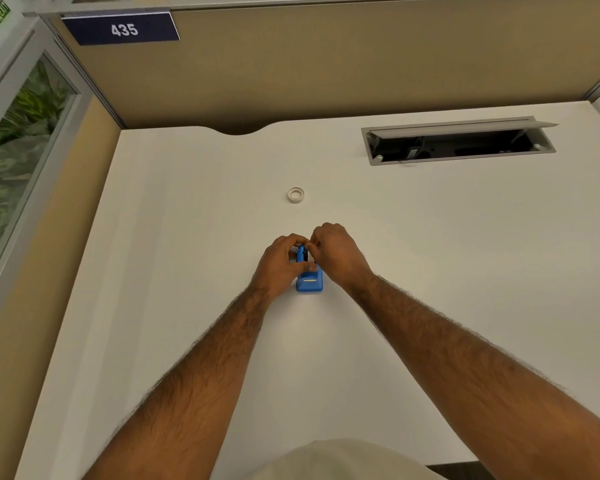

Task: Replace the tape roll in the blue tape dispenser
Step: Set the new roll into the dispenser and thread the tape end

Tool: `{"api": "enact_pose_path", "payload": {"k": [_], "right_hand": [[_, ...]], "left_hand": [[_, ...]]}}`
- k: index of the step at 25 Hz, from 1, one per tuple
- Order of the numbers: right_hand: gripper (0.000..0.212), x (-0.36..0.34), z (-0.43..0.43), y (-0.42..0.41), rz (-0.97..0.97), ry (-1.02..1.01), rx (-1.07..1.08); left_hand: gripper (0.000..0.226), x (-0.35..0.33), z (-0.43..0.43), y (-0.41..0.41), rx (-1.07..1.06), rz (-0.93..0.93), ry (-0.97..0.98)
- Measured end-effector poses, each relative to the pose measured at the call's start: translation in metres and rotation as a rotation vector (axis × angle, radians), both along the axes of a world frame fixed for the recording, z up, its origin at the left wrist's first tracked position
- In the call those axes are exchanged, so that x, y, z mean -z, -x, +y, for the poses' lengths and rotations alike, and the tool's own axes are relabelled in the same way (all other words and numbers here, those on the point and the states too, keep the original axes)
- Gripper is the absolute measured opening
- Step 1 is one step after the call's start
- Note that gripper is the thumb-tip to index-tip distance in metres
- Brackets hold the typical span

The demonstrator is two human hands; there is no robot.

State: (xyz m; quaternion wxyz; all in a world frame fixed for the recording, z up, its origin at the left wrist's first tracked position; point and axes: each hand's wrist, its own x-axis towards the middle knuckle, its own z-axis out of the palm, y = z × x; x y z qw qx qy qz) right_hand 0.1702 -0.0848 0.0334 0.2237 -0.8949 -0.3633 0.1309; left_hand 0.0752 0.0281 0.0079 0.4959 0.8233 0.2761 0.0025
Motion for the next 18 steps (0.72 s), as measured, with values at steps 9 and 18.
{"api": "enact_pose_path", "payload": {"k": [9,18], "right_hand": [[0.023,-0.0018,0.0033,0.0002,-0.005,0.026,0.002],[0.013,-0.0028,-0.0014,0.0034,-0.123,0.071,-0.086]], "left_hand": [[0.045,0.0001,-0.0005,-0.0007,0.001,0.016,-0.01],[0.048,-0.0005,-0.0001,-0.0009,0.015,0.013,-0.015]]}}
